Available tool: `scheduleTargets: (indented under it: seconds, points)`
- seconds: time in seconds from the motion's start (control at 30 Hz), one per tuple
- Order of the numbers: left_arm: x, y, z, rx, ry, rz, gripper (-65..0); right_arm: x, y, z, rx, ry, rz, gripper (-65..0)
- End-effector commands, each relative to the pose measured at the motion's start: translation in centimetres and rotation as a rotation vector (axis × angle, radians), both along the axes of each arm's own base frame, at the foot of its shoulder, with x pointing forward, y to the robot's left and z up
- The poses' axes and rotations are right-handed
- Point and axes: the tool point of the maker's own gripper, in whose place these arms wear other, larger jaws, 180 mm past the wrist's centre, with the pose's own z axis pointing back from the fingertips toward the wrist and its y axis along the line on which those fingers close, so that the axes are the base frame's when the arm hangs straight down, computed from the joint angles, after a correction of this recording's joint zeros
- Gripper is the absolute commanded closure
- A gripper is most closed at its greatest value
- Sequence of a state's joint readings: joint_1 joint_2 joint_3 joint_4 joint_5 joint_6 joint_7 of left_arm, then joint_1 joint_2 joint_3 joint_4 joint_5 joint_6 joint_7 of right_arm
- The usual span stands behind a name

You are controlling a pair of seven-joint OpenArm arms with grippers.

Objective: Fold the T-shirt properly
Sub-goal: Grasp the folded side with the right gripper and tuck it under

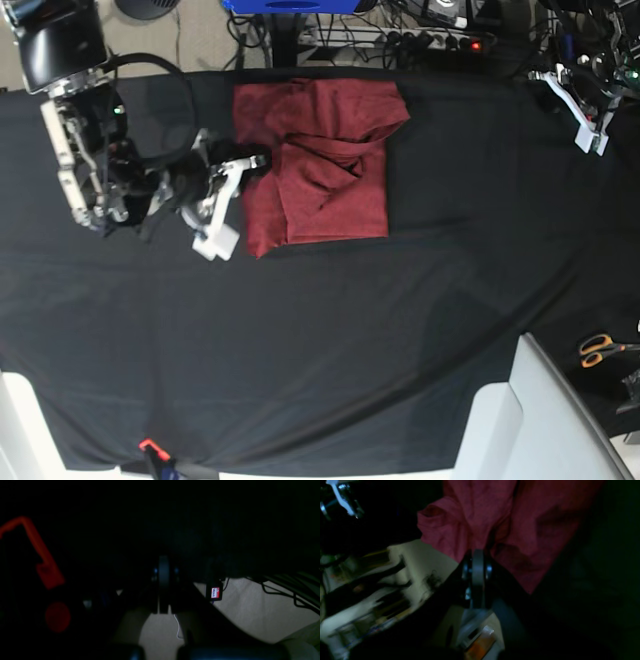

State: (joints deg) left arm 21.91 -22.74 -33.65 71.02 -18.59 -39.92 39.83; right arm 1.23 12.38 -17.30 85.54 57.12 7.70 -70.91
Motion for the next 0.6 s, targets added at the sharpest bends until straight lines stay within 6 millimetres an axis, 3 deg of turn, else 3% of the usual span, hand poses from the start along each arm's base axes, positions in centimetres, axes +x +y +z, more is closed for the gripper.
scheduleTargets:
  seconds: [0.0,0.2,0.37,0.57]
  points:
    - [0.4,0.7,0.7,0.017,-0.019,-0.007,0.0,0.7,-0.2,0.3,0.008,-0.01,-0.011,-0.5]
    - [0.2,0.8,0.7,0.017,-0.014,-0.005,0.0,0.9,0.5,-0.9,-0.001,-0.014,-0.006,-0.5]
    - [0.3,0.8,0.8,0.02,-0.017,-0.008,0.0,0.4,1.5,-3.1,-0.017,0.015,-0.002,-0.5]
    - [0.1,0.8,0.7,0.018,-0.012,-0.006,0.0,0.5,1.9,-3.3,-0.02,0.007,0.008,-0.5]
